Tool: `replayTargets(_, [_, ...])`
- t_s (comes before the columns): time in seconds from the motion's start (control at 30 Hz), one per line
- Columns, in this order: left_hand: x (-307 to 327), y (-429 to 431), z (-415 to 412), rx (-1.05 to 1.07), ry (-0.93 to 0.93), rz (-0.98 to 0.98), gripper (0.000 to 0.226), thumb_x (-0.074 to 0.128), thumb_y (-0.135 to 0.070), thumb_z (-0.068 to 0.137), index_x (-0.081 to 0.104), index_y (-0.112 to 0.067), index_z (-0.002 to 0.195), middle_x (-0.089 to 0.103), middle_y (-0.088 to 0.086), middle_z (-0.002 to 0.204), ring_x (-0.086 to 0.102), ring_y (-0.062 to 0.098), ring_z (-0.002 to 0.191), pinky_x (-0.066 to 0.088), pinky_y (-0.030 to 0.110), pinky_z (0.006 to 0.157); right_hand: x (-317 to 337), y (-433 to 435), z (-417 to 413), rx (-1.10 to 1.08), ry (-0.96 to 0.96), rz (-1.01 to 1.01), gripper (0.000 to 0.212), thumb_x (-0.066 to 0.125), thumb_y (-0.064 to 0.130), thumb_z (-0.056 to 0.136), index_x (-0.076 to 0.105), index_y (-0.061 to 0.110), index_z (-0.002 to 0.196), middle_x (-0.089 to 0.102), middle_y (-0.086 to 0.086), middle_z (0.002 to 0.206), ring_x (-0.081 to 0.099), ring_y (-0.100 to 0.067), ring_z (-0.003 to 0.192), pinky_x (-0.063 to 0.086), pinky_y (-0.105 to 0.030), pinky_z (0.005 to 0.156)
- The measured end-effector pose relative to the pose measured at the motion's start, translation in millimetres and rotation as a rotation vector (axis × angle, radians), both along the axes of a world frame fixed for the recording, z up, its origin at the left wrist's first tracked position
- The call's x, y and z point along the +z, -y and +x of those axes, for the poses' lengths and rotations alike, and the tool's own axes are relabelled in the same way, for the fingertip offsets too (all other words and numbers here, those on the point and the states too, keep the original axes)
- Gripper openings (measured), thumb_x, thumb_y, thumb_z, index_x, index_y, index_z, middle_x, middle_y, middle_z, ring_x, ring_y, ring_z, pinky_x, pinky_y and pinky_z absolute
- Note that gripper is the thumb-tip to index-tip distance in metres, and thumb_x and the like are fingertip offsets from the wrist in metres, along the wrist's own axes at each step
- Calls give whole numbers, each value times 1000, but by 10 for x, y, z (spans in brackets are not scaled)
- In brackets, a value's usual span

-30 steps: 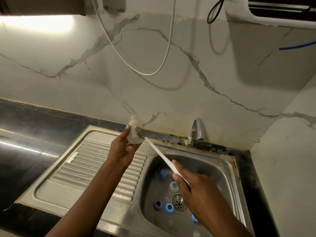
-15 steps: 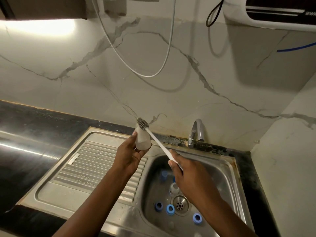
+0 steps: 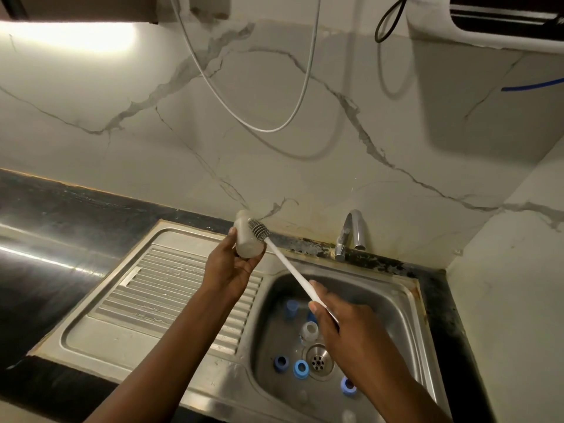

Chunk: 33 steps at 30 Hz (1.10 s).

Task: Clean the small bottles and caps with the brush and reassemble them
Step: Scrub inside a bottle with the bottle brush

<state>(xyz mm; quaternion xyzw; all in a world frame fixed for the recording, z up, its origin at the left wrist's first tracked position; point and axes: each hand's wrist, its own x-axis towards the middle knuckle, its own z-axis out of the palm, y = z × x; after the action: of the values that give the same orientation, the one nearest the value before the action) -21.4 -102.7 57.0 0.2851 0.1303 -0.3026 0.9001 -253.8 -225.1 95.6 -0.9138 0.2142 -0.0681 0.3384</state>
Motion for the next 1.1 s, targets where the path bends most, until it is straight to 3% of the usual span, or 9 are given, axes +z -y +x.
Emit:
replayTargets(0.2, [4,147,-359,-124,42,-29,47,61,-27,106,48,-4,144,67,34,129,73,43,111,66,51,83,178,90,239,-40,75,-14,44,47,41,108,48,34,152,54,25,71,48,36,75,42,0,58])
replayTargets(0.4, [100,108,-314,-112,146,-10,55,70,-26,98,53,0,143,66,30,133,72,40,116,60,52,94,212,63,193,-4,55,-50,46,44,43,108,41,40,154,54,21,71,61,14,65,47,-7,54])
replayTargets(0.57, [134,70,-238,-50,122,5,53,72,-23,93,56,0,138,66,28,131,76,36,105,63,49,91,73,11,85,11,14,-24,50,43,47,107,35,44,156,60,17,81,65,0,72,56,-16,65])
replayTargets(0.7, [134,-24,-22,8,71,-38,67,75,-24,88,51,1,146,59,28,145,64,38,129,63,48,91,-37,-60,-100,21,-18,4,52,38,51,107,29,49,157,64,6,80,67,-8,74,55,-20,71])
replayTargets(0.77, [144,-35,-38,4,59,-42,67,73,-25,89,50,0,147,60,27,144,65,37,126,64,48,88,-46,-52,-130,24,-36,4,52,38,51,106,29,50,157,60,8,77,66,-8,74,55,-19,72])
replayTargets(0.97, [143,66,-286,-108,83,-95,54,65,-22,100,50,-1,148,68,26,130,72,35,113,54,53,101,67,34,42,-20,4,12,47,44,44,108,39,43,155,57,20,73,65,0,69,54,-15,63])
replayTargets(1.03, [147,80,-332,-124,105,-62,51,63,-25,104,50,-2,148,68,26,131,74,35,109,57,52,99,126,66,130,-28,24,8,46,45,41,109,41,38,155,56,21,72,64,8,71,49,-9,59])
replayTargets(1.1, [161,78,-370,-146,137,3,49,63,-28,104,52,-5,146,70,24,130,76,33,107,63,46,91,169,78,183,-24,47,-11,46,47,40,109,43,35,154,55,22,72,55,27,77,46,-5,58])
